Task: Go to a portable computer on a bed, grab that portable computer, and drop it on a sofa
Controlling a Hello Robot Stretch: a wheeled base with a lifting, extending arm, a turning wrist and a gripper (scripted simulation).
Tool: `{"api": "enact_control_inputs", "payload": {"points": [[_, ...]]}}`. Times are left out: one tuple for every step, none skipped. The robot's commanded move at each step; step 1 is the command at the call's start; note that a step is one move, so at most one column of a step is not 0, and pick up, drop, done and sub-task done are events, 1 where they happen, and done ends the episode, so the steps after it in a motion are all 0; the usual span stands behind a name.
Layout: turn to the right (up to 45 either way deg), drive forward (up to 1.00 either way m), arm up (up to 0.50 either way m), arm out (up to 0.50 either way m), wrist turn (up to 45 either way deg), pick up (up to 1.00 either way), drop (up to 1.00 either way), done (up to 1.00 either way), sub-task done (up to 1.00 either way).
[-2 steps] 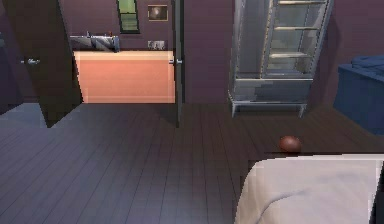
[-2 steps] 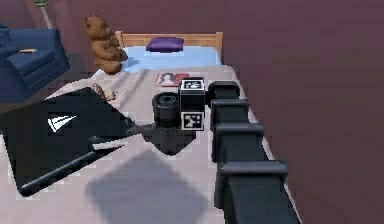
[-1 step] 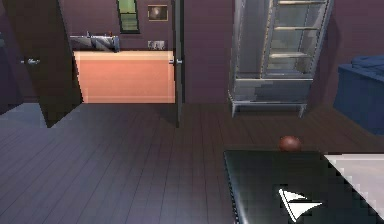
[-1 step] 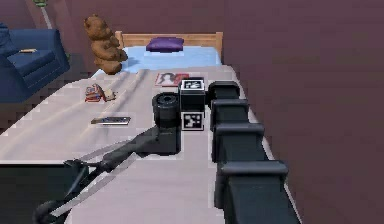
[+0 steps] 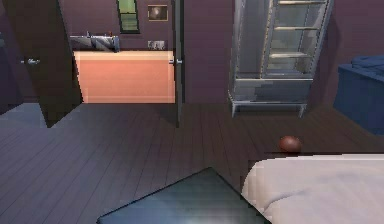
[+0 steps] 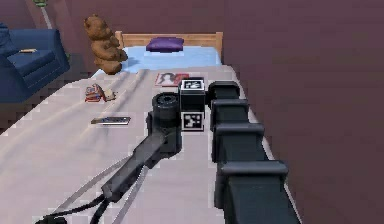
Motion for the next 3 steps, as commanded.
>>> {"api": "enact_control_inputs", "payload": {"points": [[0.0, 0.0, 0.0, -0.14, 0.0, 0.0, 0.0, 0.0, 0.0], [-45.0, 0.0, 0.0, 0.0, 0.0, 0.0, 0.0, 0.0, 0.0], [-45.0, 0.0, 0.0, 0.0, 0.0, 0.0, 0.0, 0.0, 0.0]]}}
